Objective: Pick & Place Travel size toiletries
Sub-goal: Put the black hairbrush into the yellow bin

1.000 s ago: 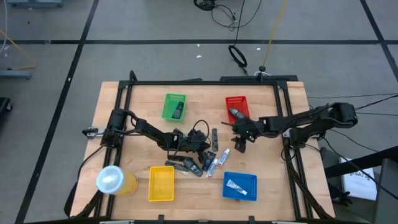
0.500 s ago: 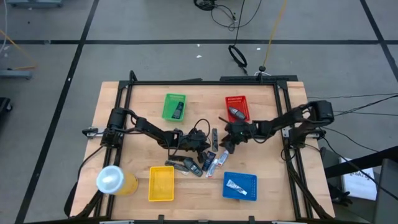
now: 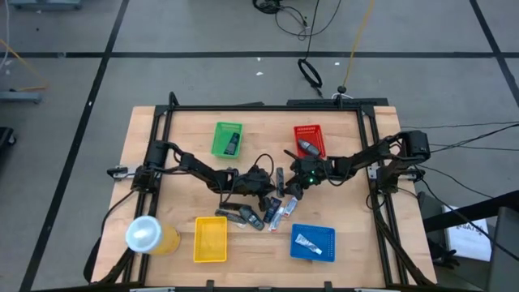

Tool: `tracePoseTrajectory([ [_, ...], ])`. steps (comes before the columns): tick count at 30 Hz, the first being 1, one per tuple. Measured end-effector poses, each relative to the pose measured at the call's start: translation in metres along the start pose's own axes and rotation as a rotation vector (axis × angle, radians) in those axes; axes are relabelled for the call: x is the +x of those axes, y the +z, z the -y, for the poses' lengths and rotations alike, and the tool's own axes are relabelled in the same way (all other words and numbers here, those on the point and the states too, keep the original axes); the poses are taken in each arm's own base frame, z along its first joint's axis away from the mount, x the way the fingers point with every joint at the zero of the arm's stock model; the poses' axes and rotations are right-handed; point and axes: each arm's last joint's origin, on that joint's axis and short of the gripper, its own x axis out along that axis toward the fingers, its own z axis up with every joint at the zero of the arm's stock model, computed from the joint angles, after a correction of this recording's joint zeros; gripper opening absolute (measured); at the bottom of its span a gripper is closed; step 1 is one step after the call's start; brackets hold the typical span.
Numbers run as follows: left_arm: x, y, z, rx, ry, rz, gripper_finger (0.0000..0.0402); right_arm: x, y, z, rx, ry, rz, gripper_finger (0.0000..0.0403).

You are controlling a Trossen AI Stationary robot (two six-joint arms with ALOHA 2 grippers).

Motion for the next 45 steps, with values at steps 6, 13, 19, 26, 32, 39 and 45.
tracePoseTrajectory([
  [6, 0.019, -0.006, 0.0, 0.004, -0.017, -0.014, 0.0003, 0.0, 0.0, 0.0, 0.017, -0.001, 0.002, 0.0259],
  [13, 0.026, -0.006, 0.001, 0.019, -0.019, -0.059, 0.0004, 0.0, 0.004, -0.004, -0.002, 0.038, 0.047, 0.0257],
  [19, 0.026, -0.006, 0.001, 0.035, -0.019, -0.061, 0.0004, 0.0, 0.005, -0.005, -0.037, 0.061, 0.051, 0.0213],
  [26, 0.026, -0.005, 0.002, 0.034, -0.019, -0.043, 0.0009, 0.0, 0.003, -0.002, -0.095, -0.001, 0.056, 0.0083],
  [32, 0.022, 0.004, 0.004, 0.03, -0.038, -0.009, 0.001, 0.0, 0.002, -0.001, -0.146, -0.005, 0.053, 0.0008],
  [39, -0.007, 0.031, 0.01, 0.105, -0.033, -0.066, 0.001, -0.002, 0.005, -0.004, -0.197, -0.005, 0.08, 0.0003],
  [45, -0.051, 0.063, 0.015, 0.123, -0.017, -0.111, 0.0048, -0.011, 0.013, -0.016, -0.341, -0.039, 0.201, 0.0001],
])
